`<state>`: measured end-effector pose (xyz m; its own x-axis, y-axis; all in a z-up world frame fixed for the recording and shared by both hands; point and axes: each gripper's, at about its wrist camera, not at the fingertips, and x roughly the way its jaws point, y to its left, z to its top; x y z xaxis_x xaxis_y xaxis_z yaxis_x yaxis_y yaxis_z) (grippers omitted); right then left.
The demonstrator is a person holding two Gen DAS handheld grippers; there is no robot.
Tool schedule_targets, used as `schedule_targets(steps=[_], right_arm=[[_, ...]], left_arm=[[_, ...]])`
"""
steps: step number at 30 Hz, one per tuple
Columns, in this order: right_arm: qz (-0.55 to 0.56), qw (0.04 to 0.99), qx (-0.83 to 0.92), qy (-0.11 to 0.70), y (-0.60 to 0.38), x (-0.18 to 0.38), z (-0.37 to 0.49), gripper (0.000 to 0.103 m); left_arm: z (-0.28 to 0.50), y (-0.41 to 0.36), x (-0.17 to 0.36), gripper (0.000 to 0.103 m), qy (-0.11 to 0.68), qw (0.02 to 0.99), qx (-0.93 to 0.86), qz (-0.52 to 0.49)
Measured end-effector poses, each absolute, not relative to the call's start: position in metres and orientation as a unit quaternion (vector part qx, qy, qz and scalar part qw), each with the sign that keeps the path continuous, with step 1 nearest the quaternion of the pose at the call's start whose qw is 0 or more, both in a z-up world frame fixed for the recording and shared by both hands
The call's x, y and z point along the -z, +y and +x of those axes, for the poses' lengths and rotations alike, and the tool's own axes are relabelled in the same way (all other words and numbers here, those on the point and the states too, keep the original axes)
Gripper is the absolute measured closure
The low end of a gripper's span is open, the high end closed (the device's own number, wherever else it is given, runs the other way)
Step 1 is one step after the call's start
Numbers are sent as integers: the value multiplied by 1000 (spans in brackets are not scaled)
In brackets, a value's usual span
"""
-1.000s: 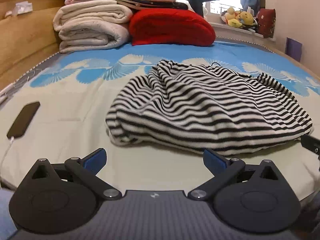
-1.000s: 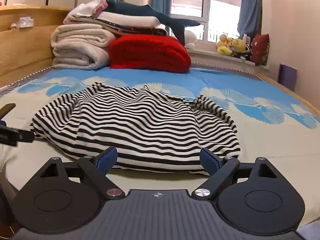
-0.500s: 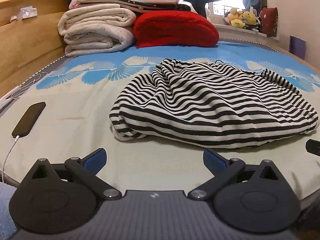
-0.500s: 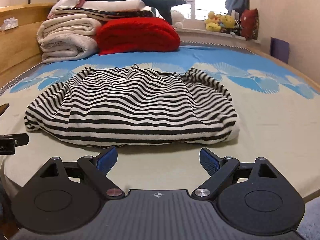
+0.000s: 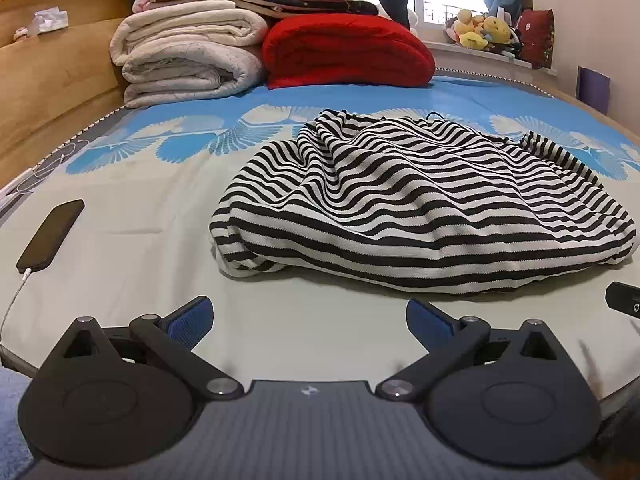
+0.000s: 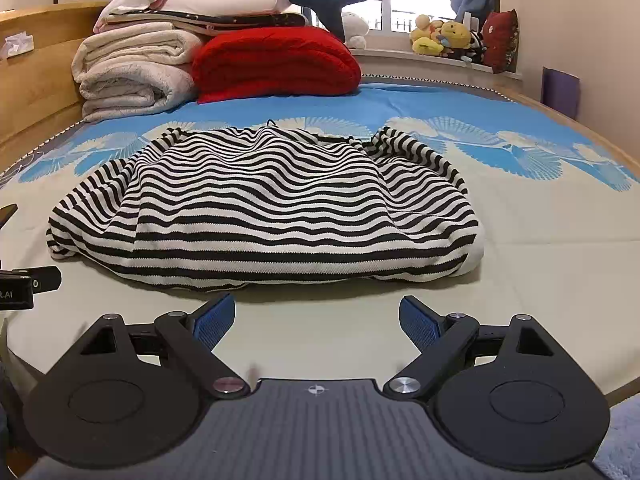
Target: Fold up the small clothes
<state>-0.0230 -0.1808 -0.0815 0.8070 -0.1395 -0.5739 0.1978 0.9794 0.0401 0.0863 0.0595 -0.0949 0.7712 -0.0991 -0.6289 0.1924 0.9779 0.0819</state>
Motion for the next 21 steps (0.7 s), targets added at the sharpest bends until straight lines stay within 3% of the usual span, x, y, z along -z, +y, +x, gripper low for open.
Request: schedule_targets(steps=[21], right_arm=[[77,943,95,309,-190,85,-15,13]], left_arm=[[95,58,95,0,342,935,81,50]])
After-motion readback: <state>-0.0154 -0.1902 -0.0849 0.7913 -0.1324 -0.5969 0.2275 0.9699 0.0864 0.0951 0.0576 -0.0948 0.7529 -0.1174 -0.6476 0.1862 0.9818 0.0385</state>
